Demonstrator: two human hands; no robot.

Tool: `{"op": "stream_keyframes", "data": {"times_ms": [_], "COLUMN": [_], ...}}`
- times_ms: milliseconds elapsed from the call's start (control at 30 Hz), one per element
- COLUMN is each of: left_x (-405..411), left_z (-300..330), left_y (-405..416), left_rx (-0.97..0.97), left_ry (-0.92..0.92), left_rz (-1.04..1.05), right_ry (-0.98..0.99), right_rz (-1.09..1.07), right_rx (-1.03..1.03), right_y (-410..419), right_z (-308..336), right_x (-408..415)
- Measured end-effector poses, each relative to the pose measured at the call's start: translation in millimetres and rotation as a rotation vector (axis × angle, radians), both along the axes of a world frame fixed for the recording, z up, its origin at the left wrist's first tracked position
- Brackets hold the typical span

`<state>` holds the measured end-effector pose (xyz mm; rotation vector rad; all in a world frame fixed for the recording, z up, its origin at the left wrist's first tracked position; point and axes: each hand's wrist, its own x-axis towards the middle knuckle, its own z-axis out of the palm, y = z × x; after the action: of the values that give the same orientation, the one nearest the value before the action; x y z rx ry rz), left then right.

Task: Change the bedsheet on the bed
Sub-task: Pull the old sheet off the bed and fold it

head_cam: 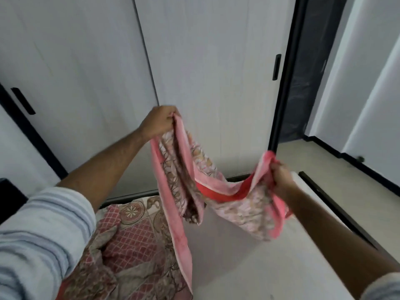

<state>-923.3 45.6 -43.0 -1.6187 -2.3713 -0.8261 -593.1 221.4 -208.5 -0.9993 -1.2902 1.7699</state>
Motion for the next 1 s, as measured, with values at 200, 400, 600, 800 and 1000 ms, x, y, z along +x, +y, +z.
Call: {"op": "stream_keyframes", "data": {"times_ms": [200, 400, 600, 800, 1000], "left_x": [11.2, 81.6, 85.1, 108.5, 147.9], "left_z": [-57.5, -27.3, -16.6, -79.7, -170.5], "left_y": [-13.5, 19.2, 14.7, 17.8, 32.0], "left_rx": [0.025, 0.240, 0.230, 0.023, -0.062], "left_ry": [-0.180, -0.315, -0.334, -0.440, -0.384], "left_rz": [-0.110, -0.212, -0.295, -0.212, 0.037], "right_ry": [-0.080, -0.396, -0.474, -0.241, -0.062], "right_rz": [0.573, 0.606, 0.411, 0.505, 0.484], "right_rx": [0.358, 0.932, 1.316, 1.230, 1.114], "right_y": [-9.7, -42.8, -23.7, 24.4, 70.6], "right_z": [97.4, 121.5, 155.7, 198.4, 234.7], "right_x": [-0.8, -96.9, -89.0, -57.3, -18.4]}}
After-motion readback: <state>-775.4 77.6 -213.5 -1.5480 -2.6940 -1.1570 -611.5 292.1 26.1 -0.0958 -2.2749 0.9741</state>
